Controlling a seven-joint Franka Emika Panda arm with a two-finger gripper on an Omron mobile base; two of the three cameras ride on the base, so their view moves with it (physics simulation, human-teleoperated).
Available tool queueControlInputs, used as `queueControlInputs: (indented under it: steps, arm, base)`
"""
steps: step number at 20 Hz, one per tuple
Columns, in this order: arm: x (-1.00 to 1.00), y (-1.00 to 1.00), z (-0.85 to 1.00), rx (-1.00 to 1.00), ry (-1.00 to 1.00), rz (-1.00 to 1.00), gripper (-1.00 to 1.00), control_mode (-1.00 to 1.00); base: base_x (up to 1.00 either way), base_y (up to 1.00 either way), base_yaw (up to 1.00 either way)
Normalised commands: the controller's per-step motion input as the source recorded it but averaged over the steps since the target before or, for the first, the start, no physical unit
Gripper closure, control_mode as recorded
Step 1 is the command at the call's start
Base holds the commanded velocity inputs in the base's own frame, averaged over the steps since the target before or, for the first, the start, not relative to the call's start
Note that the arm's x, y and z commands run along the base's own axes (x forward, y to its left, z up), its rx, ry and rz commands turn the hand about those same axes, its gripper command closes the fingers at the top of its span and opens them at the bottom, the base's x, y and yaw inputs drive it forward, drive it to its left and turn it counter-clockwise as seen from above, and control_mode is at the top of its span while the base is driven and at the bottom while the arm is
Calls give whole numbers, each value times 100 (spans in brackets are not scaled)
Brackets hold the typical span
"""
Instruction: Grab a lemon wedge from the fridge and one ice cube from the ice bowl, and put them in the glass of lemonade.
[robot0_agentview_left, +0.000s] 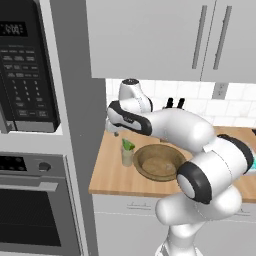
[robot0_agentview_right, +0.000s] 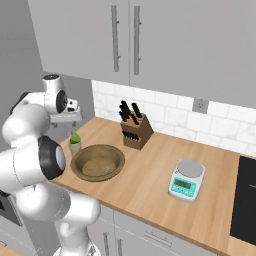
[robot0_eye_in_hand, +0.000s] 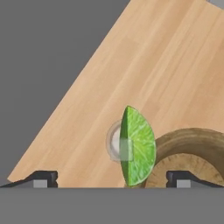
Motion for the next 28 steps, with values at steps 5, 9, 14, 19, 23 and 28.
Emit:
queueControlInputs:
  steps: [5, 9, 14, 19, 23, 28]
  arm:
    - [-39, 7, 0, 0, -5, 0, -100, -100]
    - [-60, 22, 0, 0, -5, 3, -100, -100]
    - [-37, 8, 0, 0, -3, 1, -100, -100]
    - [-7, -8, 0, 0, -3, 0, -100, -100]
    - [-21, -4, 0, 1, 0, -1, -100, -100]
    - [-30, 0, 0, 0, 0, 0, -100, -100]
  base:
    - [0, 0, 0]
    - [0, 0, 0]
    - [0, 0, 0]
    - [0, 0, 0]
    - [0, 0, 0]
    - [0, 0, 0]
